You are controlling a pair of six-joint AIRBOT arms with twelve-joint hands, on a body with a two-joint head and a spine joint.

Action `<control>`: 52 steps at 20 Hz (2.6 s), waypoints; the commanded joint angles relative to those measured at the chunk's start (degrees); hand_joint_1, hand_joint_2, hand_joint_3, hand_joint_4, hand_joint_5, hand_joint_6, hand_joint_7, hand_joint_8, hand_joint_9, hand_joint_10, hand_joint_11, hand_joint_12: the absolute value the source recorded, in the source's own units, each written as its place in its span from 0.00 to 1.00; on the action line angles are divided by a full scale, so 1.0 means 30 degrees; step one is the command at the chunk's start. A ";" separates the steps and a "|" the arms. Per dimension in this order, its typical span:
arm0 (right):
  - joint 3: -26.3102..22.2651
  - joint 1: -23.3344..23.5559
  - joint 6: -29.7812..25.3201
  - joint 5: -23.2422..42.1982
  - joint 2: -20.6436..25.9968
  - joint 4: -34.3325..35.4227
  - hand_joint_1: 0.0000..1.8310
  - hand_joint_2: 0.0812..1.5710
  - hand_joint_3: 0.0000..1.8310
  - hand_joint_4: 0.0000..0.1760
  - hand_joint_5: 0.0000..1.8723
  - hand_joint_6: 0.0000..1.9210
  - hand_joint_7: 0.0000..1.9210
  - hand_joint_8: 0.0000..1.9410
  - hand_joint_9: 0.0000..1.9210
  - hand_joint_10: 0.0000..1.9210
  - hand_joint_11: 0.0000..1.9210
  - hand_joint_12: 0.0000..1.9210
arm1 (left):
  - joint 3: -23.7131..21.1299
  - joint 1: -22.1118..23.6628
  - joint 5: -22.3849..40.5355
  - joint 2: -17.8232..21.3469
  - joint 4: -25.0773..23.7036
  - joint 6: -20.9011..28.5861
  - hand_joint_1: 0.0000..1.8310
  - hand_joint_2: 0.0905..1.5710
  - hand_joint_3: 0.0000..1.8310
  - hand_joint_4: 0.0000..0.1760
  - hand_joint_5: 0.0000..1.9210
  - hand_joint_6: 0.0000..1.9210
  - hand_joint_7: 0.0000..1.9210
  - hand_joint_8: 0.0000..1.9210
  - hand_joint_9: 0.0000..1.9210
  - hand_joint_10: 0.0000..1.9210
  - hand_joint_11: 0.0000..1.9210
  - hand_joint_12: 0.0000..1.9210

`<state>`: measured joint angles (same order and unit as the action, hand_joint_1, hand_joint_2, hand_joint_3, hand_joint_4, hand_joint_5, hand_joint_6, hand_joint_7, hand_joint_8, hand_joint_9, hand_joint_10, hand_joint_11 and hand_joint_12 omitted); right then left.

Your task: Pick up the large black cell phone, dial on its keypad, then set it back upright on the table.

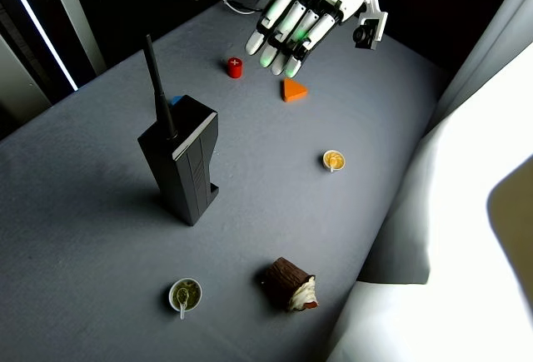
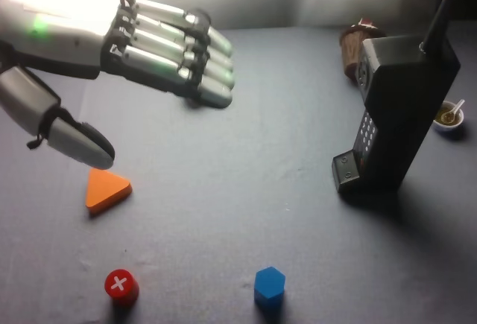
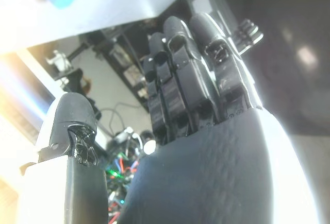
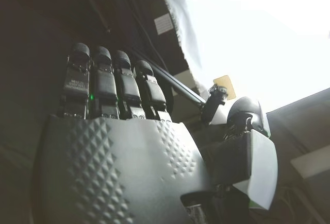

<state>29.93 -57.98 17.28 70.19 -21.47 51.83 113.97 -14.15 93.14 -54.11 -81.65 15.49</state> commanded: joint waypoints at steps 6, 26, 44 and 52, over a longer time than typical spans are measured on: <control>0.0097 0.0307 0.0033 0.2332 0.0138 -0.0070 0.00 0.60 0.00 0.00 0.11 0.00 0.11 0.00 0.09 0.00 0.00 0.27 | 0.0034 0.0564 0.0925 0.0014 0.1889 0.0046 0.02 0.77 0.00 0.00 0.03 0.00 0.05 0.00 0.04 0.00 0.00 0.12; 0.2429 0.6886 -0.2595 -0.3784 -0.3680 -0.1495 0.15 0.55 0.00 0.00 0.08 0.00 0.08 0.00 0.08 0.00 0.00 0.31 | -0.0464 0.1440 0.0828 -0.0150 0.1163 -0.0034 0.04 0.77 0.00 0.00 0.03 0.00 0.05 0.00 0.05 0.00 0.00 0.12; 0.1802 1.1256 -0.2289 -0.6559 -0.3570 -0.3672 0.13 0.47 0.00 0.00 0.11 0.00 0.11 0.00 0.10 0.00 0.00 0.32 | -0.0468 0.1536 0.0690 -0.0244 0.1049 -0.0040 0.04 0.76 0.00 0.00 0.03 0.00 0.05 0.00 0.05 0.00 0.00 0.13; 0.2024 1.1225 -0.2289 -0.6742 -0.3728 -0.4025 0.20 0.45 0.00 0.00 0.06 0.00 0.06 0.00 0.05 0.00 0.00 0.24 | -0.0076 0.1723 0.0683 -0.0314 0.1047 -0.0028 0.04 0.77 0.00 0.00 0.04 0.00 0.05 0.00 0.05 0.00 0.00 0.12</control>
<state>35.88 -24.84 10.81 43.83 -33.30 41.43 113.78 -10.68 92.97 -55.31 -84.90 15.29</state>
